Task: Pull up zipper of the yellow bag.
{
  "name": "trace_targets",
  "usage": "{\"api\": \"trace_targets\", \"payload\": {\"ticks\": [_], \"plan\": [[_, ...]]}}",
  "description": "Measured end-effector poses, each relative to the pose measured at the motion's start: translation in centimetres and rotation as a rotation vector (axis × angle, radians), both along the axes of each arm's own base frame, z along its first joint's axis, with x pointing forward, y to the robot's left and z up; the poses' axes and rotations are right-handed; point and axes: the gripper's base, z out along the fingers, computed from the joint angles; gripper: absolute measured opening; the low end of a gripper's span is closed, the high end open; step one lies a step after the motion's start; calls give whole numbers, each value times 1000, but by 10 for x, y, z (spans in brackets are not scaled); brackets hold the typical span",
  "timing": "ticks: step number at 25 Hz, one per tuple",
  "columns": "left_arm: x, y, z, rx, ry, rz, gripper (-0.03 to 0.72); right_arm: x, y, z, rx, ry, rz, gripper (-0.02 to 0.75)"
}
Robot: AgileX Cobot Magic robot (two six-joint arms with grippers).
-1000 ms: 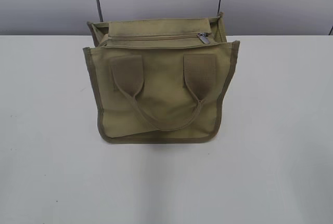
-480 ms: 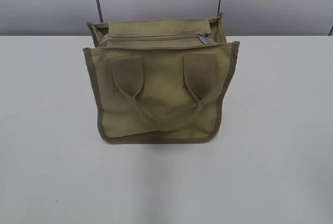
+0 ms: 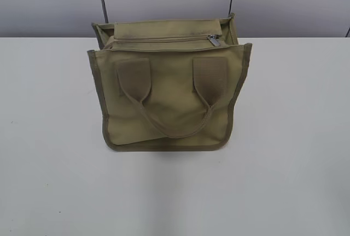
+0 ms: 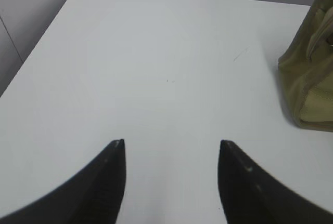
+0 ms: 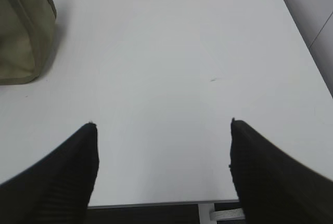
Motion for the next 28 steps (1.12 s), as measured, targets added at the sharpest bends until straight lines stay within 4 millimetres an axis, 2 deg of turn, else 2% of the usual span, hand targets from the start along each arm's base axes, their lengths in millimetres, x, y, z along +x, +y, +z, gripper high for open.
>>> {"api": "trace_targets", "payload": {"ticks": [28], "plan": [[0, 0, 0, 2, 0, -38, 437, 0, 0, 0, 0, 0, 3, 578]]}}
